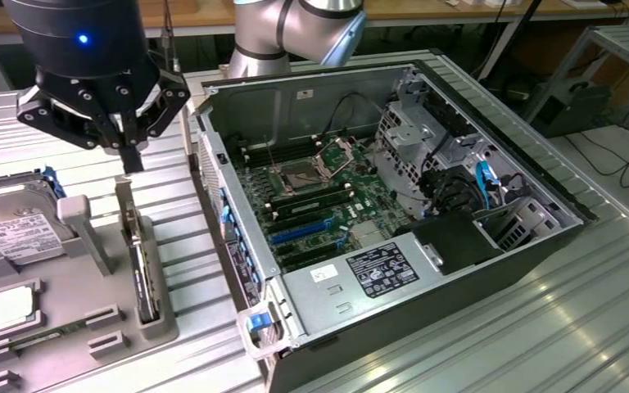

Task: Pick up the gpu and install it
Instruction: 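Reach for the gpu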

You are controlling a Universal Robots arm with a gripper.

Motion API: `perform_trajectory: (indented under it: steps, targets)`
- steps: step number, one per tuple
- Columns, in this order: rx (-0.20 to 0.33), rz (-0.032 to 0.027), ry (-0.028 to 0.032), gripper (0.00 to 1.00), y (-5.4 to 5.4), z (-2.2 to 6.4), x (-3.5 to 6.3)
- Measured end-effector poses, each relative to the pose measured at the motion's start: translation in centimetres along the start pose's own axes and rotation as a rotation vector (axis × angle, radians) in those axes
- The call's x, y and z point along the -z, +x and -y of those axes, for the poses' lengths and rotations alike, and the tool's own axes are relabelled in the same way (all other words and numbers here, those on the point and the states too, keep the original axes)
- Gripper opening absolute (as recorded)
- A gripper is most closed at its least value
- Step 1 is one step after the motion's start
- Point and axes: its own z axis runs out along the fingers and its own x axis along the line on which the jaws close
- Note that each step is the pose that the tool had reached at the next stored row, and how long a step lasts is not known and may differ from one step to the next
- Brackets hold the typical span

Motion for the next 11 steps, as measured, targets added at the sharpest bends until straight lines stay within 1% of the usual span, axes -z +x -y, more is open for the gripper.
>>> perform_trajectory:
  steps: [5, 11]
  targets:
    - [0.000, 0.0000, -0.0001, 0.11, 0.5, 0.13, 0.00]
    - [0.000, 0.0000, -0.0001, 0.11, 1.5, 0.66, 0.04]
